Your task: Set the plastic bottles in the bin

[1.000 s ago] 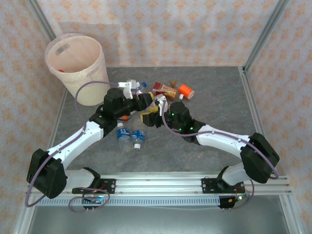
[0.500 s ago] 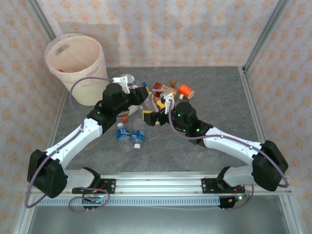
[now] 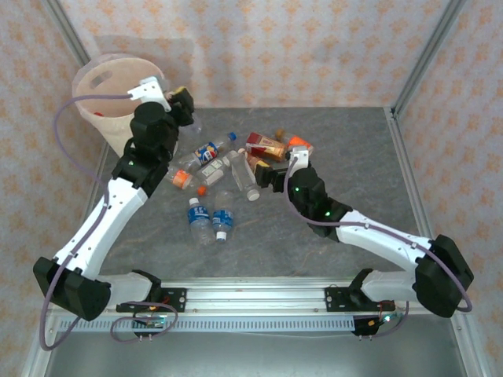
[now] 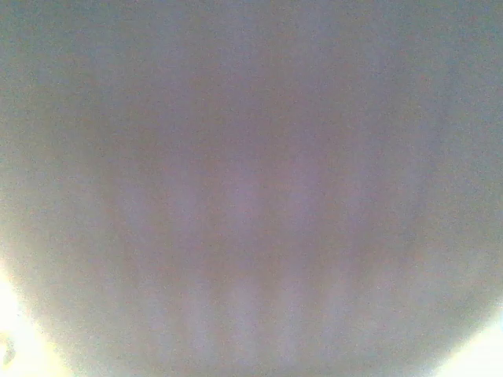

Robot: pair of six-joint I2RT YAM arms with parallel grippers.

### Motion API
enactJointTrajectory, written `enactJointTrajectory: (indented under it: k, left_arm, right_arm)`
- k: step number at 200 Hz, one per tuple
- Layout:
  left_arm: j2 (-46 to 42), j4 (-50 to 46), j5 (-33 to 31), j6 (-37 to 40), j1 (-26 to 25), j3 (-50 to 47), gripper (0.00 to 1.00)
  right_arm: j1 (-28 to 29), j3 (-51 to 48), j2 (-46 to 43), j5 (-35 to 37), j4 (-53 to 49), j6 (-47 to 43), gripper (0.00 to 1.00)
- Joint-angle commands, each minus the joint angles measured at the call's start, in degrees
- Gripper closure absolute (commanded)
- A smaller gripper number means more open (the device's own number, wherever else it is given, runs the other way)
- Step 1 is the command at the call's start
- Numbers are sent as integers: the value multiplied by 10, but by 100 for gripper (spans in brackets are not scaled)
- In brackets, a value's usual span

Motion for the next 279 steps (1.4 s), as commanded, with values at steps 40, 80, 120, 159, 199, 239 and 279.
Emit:
enactJointTrajectory:
  k: [40, 80, 120, 159, 199, 239, 279]
  left_arm:
    - [65, 184, -131, 126, 97, 78, 100]
    - [153, 195, -141, 113, 177, 141, 100]
    - [252, 156, -146, 102, 223, 230, 100]
    - [340, 108, -164, 59, 255, 304, 100]
    - [454, 10, -173, 68, 262, 441, 100]
    - [505, -74, -219, 35, 263, 519, 26]
    - [472, -132, -188, -9, 263, 517, 0]
  right_arm:
    - [-1, -22, -31, 69, 2, 17, 1]
    - [-1, -22, -34, 72, 0, 17, 1]
    - [-1, -24, -36, 84, -4, 17, 1]
    - [-1, -25, -42, 90, -14, 13, 1]
    - [-1, -31, -47, 109, -19, 4, 1]
    - [-2, -34, -50, 130, -29, 13, 1]
    - [-29, -53, -64, 112, -35, 64, 1]
